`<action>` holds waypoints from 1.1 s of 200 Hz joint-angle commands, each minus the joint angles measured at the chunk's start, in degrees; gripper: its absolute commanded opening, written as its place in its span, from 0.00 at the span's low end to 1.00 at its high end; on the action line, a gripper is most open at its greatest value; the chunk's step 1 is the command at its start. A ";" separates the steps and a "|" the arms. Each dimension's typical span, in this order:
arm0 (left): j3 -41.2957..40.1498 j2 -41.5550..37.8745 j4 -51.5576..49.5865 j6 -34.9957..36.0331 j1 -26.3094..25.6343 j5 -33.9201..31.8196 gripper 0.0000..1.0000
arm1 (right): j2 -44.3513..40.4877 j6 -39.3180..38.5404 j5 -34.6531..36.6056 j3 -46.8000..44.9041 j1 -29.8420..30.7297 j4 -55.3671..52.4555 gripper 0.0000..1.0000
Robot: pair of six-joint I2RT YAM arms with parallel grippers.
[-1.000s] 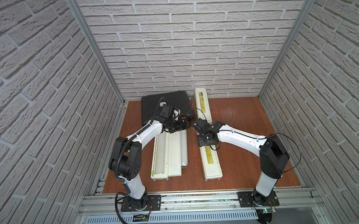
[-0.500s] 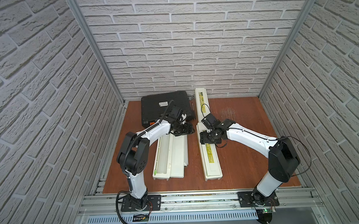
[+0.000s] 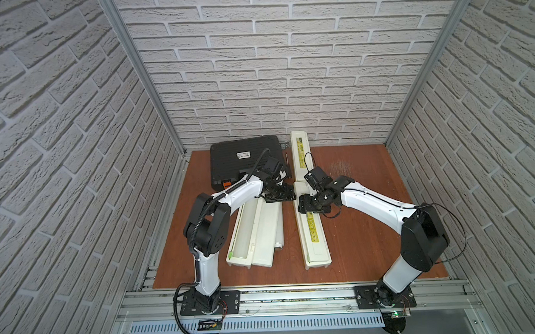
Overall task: Put plastic wrap rolls into dispensers
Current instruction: Open the lid of the plastic wrap cutting box.
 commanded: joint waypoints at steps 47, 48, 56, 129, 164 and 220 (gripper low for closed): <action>9.11 2.37 -10.89 5.15 -4.16 -4.08 0.86 | -1.33 -3.43 -6.96 0.37 -0.84 4.64 0.61; 9.16 2.29 -11.10 5.19 -4.17 -4.39 0.86 | -1.35 -3.44 -7.00 0.38 -0.87 4.64 0.61; 9.84 1.94 -13.06 5.76 -4.28 -6.52 0.86 | -1.46 -3.64 -7.29 0.38 -1.06 4.68 0.61; 16.51 3.84 -20.49 9.08 -6.55 -8.34 0.88 | -1.99 -5.56 -10.08 0.38 -2.57 4.94 0.61; 17.61 4.96 -20.98 8.41 -7.15 -6.71 0.88 | -2.84 -6.84 -12.21 0.07 -4.00 4.63 0.65; 15.10 2.65 -18.28 4.58 -6.32 -8.63 0.86 | -3.79 -8.88 -15.52 -0.58 -7.97 4.47 0.64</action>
